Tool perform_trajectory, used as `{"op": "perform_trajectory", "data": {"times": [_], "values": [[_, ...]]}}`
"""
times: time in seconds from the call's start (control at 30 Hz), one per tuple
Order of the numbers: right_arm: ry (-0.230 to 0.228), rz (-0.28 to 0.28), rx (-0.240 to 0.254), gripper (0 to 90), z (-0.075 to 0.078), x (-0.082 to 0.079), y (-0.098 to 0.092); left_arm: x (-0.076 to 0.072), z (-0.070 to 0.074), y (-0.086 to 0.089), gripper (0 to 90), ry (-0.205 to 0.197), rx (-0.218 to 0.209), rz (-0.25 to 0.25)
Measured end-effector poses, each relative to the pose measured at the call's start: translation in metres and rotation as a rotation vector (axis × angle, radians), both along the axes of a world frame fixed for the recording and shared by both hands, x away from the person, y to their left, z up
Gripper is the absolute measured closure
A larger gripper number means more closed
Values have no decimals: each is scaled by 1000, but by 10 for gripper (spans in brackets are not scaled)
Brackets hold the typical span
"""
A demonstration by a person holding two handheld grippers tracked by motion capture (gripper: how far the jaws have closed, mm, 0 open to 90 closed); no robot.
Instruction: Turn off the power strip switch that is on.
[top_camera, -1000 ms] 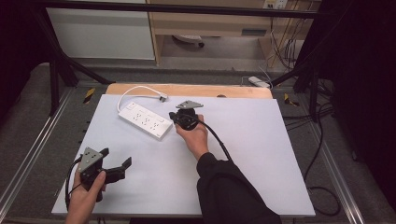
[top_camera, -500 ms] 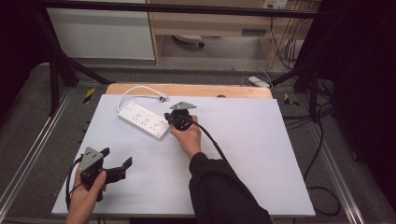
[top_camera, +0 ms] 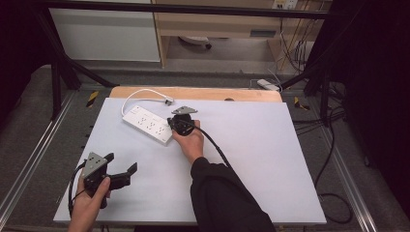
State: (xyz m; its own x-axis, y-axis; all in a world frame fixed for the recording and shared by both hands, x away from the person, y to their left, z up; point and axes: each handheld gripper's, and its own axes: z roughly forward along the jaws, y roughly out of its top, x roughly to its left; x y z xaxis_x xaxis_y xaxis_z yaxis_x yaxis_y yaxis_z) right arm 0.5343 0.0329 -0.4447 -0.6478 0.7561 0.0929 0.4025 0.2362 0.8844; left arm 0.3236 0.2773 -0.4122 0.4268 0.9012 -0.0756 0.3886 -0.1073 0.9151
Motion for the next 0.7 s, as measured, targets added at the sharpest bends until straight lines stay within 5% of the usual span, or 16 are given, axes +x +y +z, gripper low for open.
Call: {"op": "perform_trajectory", "data": {"times": [0.7], "values": [[-6, 12, -33, 900, -7, 3, 9, -1, 1, -1, 54, 0, -3, -6]]}}
